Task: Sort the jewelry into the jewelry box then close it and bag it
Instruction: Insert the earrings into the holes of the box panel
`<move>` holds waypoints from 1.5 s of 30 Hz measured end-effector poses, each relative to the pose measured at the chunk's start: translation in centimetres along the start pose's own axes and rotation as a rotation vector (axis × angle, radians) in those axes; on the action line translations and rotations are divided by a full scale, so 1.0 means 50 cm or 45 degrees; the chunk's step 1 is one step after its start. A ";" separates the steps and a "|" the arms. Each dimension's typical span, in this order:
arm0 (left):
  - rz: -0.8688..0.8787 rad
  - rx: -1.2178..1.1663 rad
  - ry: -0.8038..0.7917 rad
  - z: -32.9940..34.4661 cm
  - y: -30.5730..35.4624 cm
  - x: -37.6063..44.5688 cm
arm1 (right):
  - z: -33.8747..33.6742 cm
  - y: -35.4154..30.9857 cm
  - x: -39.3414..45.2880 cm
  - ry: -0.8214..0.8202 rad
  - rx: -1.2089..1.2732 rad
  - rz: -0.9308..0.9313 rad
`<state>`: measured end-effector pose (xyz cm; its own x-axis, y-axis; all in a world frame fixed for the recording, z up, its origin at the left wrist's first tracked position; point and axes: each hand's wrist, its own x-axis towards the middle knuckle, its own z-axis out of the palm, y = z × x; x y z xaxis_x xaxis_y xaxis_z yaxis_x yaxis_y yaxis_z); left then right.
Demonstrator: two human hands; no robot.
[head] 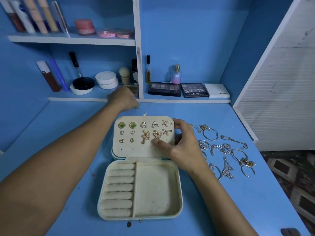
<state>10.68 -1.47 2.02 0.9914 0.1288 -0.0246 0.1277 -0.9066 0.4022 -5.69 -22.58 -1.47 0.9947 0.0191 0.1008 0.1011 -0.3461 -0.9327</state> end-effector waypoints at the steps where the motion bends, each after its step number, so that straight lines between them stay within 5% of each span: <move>1: 0.006 -0.005 0.014 0.000 -0.001 -0.001 | 0.000 0.000 0.001 -0.002 0.002 -0.003; 24: 0.061 -0.571 0.192 -0.100 -0.037 -0.116 | -0.012 -0.042 -0.038 -0.021 -0.017 -0.145; 45: 0.453 -0.580 -0.041 -0.104 -0.008 -0.229 | -0.027 0.005 -0.081 0.166 -0.473 -0.925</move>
<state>-0.87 -0.48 6.90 0.9723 -0.1711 0.1592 -0.2321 -0.6263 0.7442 -9.70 -24.02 -1.65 0.6713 0.2566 0.6953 0.6833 -0.5777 -0.4465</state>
